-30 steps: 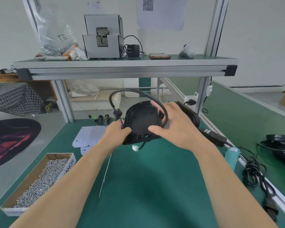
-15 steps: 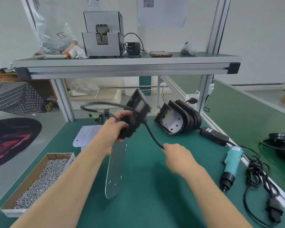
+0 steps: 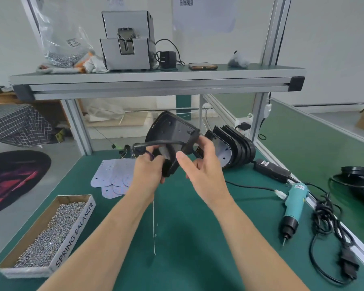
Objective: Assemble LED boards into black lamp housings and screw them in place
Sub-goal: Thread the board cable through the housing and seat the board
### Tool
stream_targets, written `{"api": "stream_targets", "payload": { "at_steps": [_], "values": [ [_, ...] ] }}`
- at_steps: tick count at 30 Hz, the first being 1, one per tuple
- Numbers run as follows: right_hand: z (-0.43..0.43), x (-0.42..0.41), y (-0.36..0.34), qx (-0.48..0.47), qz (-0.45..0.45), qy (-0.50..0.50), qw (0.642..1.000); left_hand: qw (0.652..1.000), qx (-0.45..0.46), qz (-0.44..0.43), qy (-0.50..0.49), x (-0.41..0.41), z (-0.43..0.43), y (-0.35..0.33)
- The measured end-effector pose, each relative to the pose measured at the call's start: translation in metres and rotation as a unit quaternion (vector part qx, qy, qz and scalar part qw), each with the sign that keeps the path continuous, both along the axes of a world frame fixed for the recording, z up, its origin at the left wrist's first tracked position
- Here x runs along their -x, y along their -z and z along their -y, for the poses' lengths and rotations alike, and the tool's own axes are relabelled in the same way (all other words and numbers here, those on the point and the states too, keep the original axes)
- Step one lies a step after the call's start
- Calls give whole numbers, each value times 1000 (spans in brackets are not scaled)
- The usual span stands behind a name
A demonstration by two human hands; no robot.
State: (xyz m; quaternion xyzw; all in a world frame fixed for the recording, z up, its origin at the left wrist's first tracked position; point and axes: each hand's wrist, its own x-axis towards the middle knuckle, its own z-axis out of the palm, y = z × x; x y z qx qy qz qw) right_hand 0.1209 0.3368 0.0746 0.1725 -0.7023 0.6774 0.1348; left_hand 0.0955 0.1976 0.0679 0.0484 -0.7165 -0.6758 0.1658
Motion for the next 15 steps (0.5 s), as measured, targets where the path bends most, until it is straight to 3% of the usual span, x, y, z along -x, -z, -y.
{"api": "stream_targets", "payload": {
  "at_steps": [4,8,13,15],
  "values": [
    [4,5,7,79,-23,-45,996,999,-14,-34,1,-8,-3,3],
    [9,8,8,76,-43,-25,996,996,-50,-72,9,-18,3,11],
    [-2,12,6,43,-53,4,998,987,132,-91,6,-37,21,34],
    [-6,15,8,41,-55,1,998,989,123,-76,17,-44,25,40]
  ]
}}
